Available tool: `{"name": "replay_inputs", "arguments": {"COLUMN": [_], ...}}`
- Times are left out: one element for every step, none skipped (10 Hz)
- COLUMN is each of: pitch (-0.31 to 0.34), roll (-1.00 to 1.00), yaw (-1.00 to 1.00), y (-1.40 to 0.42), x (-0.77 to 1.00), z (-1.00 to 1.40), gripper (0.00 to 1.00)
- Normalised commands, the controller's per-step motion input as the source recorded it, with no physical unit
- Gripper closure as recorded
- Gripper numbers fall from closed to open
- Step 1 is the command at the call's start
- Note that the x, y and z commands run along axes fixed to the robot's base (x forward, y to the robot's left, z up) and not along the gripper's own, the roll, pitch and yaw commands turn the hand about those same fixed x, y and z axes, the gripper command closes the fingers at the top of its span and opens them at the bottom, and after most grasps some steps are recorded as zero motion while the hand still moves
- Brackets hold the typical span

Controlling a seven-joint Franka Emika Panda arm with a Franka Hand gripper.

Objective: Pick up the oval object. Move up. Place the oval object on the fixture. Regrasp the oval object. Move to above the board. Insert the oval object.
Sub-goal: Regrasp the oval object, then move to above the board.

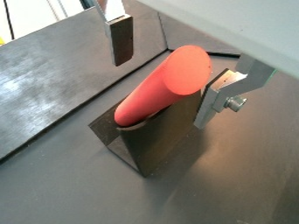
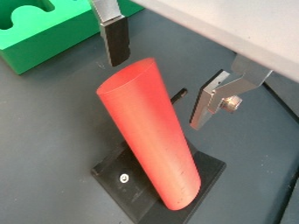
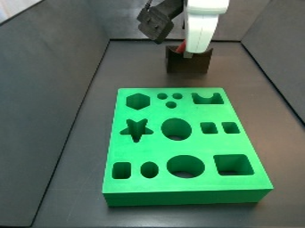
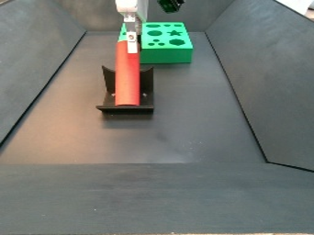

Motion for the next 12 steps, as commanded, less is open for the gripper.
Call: {"name": "replay_inputs", "arguments": {"pitch": [0.138, 0.141, 0.142, 0.142, 0.134, 0.134, 0.138, 0.143, 0.0, 0.005, 0.003, -0.022], "roll": [0.11, 0.11, 0.12, 0.12, 0.11, 0.11, 0.11, 0.11, 0.0, -0.14, -0.14, -0.12], "yaw": [0.01, 0.01, 0.01, 0.01, 0.01, 0.01, 0.01, 0.01, 0.0, 0.21, 0.19, 0.13], "y": [-0.02, -0.02, -0.02, -0.02, -0.02, -0.02, -0.02, -0.02, 0.5, 0.03, 0.03, 0.03], "x": [0.38, 0.36, 0.32, 0.3, 0.25, 0.23, 0.2, 0.17, 0.0, -0.28, -0.28, -0.27], "z": [-0.03, -0.03, -0.03, -0.03, -0.03, -0.04, -0.04, -0.03, 0.17, 1.0, 1.0, 1.0], "gripper": [0.0, 0.0, 0.0, 0.0, 0.0, 0.0, 0.0, 0.0, 1.0, 1.0, 1.0, 1.0]}}
